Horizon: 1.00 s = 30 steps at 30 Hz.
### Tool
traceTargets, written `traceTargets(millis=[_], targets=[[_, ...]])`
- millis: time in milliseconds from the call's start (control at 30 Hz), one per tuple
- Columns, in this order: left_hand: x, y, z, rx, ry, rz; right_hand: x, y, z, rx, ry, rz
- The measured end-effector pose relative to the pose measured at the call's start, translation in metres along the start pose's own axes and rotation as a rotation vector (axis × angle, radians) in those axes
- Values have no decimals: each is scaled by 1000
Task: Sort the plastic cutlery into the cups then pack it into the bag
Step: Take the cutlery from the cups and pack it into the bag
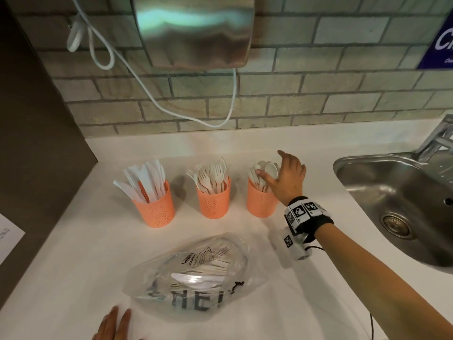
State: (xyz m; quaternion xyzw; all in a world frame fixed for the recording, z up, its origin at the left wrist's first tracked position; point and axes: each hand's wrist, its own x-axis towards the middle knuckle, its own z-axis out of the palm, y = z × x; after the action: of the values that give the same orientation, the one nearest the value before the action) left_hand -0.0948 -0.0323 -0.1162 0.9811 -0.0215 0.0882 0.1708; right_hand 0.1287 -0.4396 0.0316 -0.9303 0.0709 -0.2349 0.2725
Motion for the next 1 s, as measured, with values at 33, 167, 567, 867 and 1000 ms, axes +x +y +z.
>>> traceTargets(millis=[33,167,567,867,1000], targets=[[2,8,0,-44,-13,19,1,-2,-6,98,33,-17],[4,9,8,12,216,101,7,-15,-24,209,90,-263],[-5,25,1,-46,66,16,11,-7,-3,-275,-208,-435],[-14,43,-10,24,11,-119,-16,-53,-13,-21,-115,-544],[-11,41,-18,-3,-53,-88,-84,-108,-39,320,-359,-711]])
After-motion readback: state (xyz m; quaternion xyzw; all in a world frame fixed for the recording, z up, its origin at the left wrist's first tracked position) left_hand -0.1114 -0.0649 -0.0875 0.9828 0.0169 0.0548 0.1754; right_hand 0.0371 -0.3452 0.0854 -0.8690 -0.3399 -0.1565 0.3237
